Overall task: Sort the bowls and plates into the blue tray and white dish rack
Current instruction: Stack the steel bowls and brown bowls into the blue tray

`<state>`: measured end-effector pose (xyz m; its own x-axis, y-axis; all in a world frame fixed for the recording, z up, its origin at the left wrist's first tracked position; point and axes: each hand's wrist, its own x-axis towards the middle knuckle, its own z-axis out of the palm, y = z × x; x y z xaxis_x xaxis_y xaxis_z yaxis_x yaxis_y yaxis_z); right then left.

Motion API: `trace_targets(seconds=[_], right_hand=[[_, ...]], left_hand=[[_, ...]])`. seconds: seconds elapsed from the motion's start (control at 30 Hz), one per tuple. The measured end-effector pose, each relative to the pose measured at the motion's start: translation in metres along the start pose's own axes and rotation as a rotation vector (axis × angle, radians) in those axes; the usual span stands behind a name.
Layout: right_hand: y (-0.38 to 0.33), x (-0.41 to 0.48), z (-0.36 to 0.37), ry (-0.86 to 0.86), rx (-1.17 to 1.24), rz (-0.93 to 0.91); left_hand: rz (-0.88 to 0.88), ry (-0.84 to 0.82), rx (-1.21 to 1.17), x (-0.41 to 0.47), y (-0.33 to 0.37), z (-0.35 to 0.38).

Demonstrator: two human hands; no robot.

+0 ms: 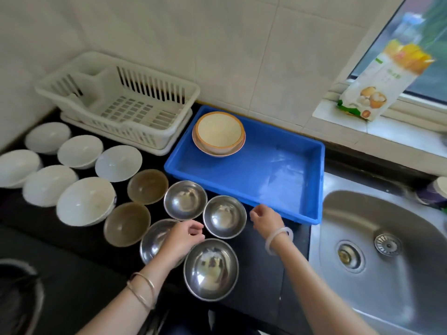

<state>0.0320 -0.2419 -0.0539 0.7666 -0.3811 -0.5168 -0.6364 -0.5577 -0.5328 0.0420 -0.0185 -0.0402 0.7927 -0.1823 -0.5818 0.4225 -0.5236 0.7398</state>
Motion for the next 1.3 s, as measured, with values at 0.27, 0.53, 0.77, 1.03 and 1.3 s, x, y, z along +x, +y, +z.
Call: trace_targets(seconds=[0.27,0.53,0.77,1.03,1.3], right_hand=[[0.008,-0.001,0.026,-0.153,0.295,0.151],[0.008,-0.013,0.010,-0.117,0.501,0.215],[0.006,-0.032,-0.021,-0.083,0.566,0.110],[0.027,-0.049,-0.039,0.067,0.376,0.101],[0.040,-0.048,-0.022,0.122,0.243,0.115]], left_hand=[[0.095,0.050,0.390,-0.009,-0.010,0.018],[0.104,0.119,0.475,-0.004,-0.008,0.023],[0.085,0.095,0.320,0.010,0.001,0.027],[-0.025,0.106,-0.051,0.024,0.010,0.043],[-0.129,0.035,-0.372,0.026,0.005,0.049]])
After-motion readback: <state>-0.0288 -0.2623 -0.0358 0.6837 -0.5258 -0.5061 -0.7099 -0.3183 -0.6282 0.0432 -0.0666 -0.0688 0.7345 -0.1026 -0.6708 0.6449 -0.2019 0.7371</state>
